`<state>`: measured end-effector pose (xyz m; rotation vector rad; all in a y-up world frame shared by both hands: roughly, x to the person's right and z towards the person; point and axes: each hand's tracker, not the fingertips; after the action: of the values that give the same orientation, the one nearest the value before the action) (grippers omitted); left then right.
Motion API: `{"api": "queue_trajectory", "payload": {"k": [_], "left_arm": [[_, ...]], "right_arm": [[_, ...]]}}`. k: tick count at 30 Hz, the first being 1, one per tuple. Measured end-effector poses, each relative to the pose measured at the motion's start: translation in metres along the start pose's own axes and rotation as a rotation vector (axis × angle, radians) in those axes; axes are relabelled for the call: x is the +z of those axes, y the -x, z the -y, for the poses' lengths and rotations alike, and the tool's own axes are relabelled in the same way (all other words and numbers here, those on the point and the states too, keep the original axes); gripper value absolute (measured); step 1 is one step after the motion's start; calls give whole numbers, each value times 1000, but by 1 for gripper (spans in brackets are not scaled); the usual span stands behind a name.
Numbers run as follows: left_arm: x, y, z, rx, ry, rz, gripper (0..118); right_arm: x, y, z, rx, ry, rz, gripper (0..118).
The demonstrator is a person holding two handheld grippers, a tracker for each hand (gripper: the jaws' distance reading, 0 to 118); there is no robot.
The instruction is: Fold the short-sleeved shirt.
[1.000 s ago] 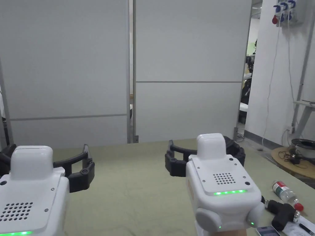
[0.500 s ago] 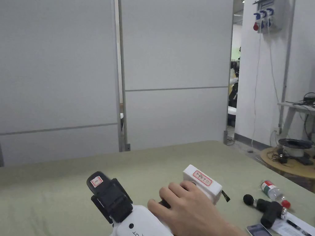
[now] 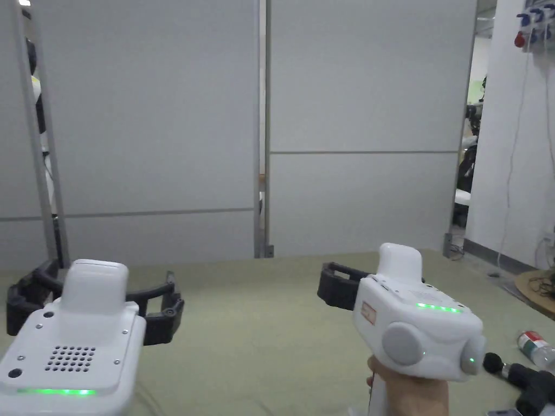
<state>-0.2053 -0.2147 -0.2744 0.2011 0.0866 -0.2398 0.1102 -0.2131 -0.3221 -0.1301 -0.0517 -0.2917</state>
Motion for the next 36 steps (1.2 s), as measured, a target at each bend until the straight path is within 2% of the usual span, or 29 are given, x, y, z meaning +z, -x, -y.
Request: {"api": "queue_trajectory", "payload": {"k": [1, 6, 8, 17, 36], "left_arm": [[-3, -2, 2, 24, 17, -2, 118], [-10, 2, 16, 192, 168, 49, 118], [-6, 3, 16, 192, 165, 48, 118], [-3, 2, 13, 210, 159, 47, 118], [8, 5, 5, 250, 130, 50, 118]], "right_arm": [[0, -4, 4, 5, 5, -25, 118], [8, 0, 21, 234, -23, 14, 118], [13, 4, 22, 267, -49, 2, 118], [22, 19, 21, 311, -108, -32, 118], [35, 20, 15, 371, -145, -16, 118]]}}
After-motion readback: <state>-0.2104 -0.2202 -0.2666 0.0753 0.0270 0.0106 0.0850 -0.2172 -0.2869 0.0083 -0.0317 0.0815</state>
